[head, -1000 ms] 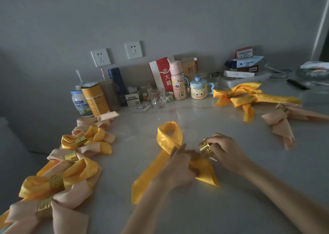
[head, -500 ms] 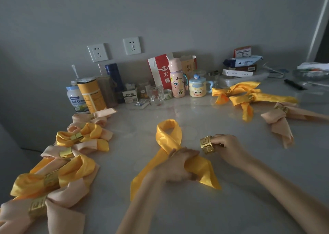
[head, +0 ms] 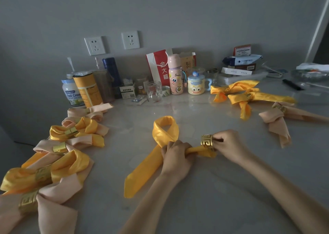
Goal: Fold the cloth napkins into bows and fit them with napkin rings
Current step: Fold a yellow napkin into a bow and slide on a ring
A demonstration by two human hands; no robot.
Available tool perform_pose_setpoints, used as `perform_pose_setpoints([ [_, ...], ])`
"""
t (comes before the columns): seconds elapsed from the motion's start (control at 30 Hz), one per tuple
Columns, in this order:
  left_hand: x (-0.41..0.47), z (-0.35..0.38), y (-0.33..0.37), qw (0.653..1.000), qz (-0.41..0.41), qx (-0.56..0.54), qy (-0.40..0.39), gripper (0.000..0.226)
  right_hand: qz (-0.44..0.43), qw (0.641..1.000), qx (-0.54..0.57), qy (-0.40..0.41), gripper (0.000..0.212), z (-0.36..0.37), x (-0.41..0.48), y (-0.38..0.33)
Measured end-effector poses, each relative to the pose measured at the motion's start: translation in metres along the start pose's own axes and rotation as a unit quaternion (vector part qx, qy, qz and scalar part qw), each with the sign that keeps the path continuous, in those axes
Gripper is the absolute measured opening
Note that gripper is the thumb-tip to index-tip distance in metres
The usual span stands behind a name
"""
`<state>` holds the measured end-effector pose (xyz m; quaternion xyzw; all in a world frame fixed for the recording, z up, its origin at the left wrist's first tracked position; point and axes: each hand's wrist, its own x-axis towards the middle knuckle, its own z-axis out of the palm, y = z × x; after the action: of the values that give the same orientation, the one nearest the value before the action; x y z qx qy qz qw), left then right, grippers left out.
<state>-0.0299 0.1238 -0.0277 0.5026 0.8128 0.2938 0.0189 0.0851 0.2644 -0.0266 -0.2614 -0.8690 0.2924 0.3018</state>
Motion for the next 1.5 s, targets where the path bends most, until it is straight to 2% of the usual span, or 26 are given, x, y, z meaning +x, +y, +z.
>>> perform_pose_setpoints([
  [0.1, 0.001, 0.003, -0.001, 0.999, -0.013, -0.029, 0.005, 0.019, 0.032, 0.994, 0.086, -0.063, 0.016, -0.011, -0.002, -0.007],
  [0.23, 0.002, 0.005, 0.001, 0.998, -0.031, -0.056, 0.011, 0.020, 0.023, 0.981, 0.110, -0.160, 0.024, -0.009, -0.009, -0.017],
  [0.37, 0.003, 0.004, 0.001, 0.997, -0.046, -0.061, 0.006, 0.021, 0.008, 0.984, 0.112, -0.134, 0.028, -0.008, -0.006, -0.016],
  [0.43, 0.005, 0.004, 0.000, 0.998, -0.040, -0.051, -0.004, 0.021, -0.007, 0.984, 0.089, -0.151, 0.029, -0.003, -0.007, -0.015],
  [0.6, 0.004, 0.005, -0.002, 0.998, -0.041, -0.052, -0.004, 0.017, 0.002, 0.980, 0.049, -0.192, 0.016, 0.004, -0.009, -0.015],
  [0.7, 0.003, 0.000, 0.001, 0.998, -0.029, -0.045, -0.029, 0.011, -0.010, 0.984, 0.027, -0.177, 0.012, 0.002, -0.008, -0.012],
  [0.8, 0.001, -0.011, 0.001, 0.992, -0.016, -0.050, -0.113, 0.052, -0.010, 0.991, 0.018, -0.132, 0.028, 0.002, -0.008, -0.015],
  [0.87, -0.001, -0.015, 0.001, 0.988, -0.003, -0.070, -0.139, 0.077, -0.001, 0.992, 0.033, -0.121, 0.031, 0.002, -0.006, -0.016],
  [0.9, -0.002, -0.016, 0.001, 0.989, 0.010, -0.074, -0.129, 0.078, 0.005, 0.992, 0.046, -0.120, 0.031, 0.002, -0.005, -0.016],
  [1.03, -0.003, -0.010, 0.001, 0.995, 0.069, -0.063, -0.032, 0.047, 0.017, 0.989, 0.071, -0.129, 0.029, 0.005, -0.009, -0.020],
  [1.2, 0.005, -0.016, -0.012, 0.995, 0.082, -0.055, 0.021, 0.045, 0.025, 0.991, 0.095, -0.093, 0.015, -0.011, -0.009, -0.030],
  [1.27, 0.006, -0.021, -0.015, 0.995, 0.080, -0.060, 0.025, 0.048, 0.061, 0.981, 0.128, -0.129, 0.014, -0.022, -0.009, -0.033],
  [1.33, 0.006, -0.022, -0.017, 0.996, 0.089, -0.007, 0.012, 0.049, 0.094, 0.968, 0.137, -0.186, 0.015, -0.033, -0.010, -0.034],
  [1.5, 0.006, -0.021, -0.023, 0.991, 0.108, 0.077, 0.003, 0.054, 0.161, 0.932, 0.066, -0.319, 0.024, -0.055, -0.008, -0.025],
])
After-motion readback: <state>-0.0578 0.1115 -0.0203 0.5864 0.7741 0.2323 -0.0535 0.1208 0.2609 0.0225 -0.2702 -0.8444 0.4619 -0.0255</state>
